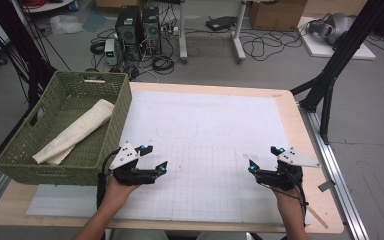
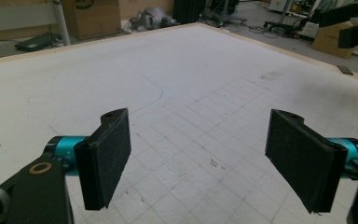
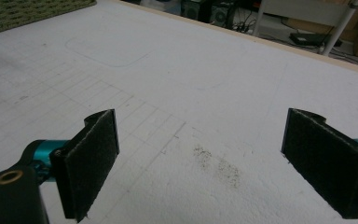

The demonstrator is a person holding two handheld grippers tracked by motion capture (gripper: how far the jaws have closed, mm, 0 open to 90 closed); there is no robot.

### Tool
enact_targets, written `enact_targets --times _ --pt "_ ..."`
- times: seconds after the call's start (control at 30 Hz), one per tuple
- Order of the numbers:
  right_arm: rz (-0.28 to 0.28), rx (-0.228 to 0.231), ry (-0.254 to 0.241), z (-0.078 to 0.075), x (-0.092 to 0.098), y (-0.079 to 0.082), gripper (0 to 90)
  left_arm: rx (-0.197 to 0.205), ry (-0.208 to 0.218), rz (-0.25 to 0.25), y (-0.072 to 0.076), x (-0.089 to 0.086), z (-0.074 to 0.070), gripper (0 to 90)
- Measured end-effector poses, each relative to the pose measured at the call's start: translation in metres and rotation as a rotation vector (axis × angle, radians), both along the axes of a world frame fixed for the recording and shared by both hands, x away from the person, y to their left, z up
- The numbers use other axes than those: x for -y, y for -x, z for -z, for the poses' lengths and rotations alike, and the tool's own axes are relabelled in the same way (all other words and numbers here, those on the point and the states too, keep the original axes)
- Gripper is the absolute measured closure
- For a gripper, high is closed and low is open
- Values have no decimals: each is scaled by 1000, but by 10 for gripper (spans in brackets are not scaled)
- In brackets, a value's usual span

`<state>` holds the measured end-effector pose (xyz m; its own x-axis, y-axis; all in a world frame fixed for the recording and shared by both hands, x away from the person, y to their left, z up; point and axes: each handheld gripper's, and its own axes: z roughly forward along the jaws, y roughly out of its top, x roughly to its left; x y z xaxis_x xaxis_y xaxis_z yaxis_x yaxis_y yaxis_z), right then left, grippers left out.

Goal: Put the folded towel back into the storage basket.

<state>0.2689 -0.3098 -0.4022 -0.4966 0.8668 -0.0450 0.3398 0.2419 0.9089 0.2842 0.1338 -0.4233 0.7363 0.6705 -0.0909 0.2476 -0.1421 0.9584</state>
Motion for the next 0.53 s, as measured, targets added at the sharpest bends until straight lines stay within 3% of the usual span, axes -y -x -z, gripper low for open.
enact_targets --times 0.53 --pt "1 -3 -3 1 0 -1 104 0 -1 -9 0 -1 0 227"
